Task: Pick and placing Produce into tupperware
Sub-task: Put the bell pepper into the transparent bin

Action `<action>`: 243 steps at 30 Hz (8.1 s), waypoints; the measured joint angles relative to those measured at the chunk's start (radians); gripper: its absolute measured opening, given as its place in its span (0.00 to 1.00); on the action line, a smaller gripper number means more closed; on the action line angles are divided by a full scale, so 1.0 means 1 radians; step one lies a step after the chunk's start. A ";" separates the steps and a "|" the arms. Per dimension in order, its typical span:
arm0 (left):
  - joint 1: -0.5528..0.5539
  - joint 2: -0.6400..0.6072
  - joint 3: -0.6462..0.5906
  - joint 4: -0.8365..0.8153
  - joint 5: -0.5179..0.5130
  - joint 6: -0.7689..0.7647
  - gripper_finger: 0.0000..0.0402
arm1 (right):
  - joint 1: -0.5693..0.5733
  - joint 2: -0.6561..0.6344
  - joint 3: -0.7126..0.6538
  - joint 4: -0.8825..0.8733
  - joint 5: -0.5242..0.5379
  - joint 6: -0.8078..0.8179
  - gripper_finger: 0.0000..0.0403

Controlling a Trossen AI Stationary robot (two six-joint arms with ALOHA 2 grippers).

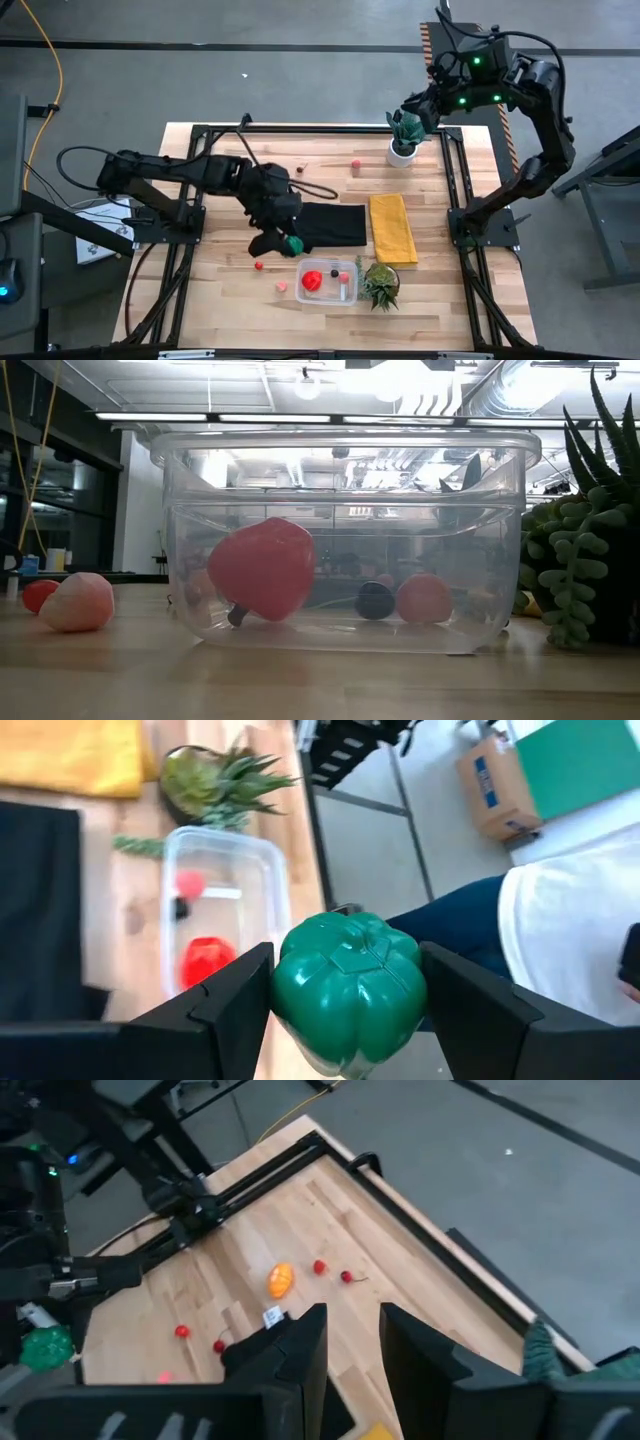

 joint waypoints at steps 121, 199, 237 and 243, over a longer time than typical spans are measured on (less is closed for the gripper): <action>-0.254 0.304 0.022 0.137 -0.572 -0.096 0.57 | 0.250 -0.068 0.000 -0.044 0.160 0.010 0.21; -0.205 0.617 0.275 -0.036 -0.459 0.045 0.57 | 0.251 -0.067 0.000 -0.045 0.177 0.018 0.21; -0.205 0.617 0.275 -0.033 -0.455 0.063 0.57 | 0.251 -0.067 0.000 -0.045 0.189 0.044 0.21; -0.205 0.616 0.275 -0.034 -0.455 0.063 0.57 | 0.251 -0.067 0.000 -0.045 0.189 0.044 0.21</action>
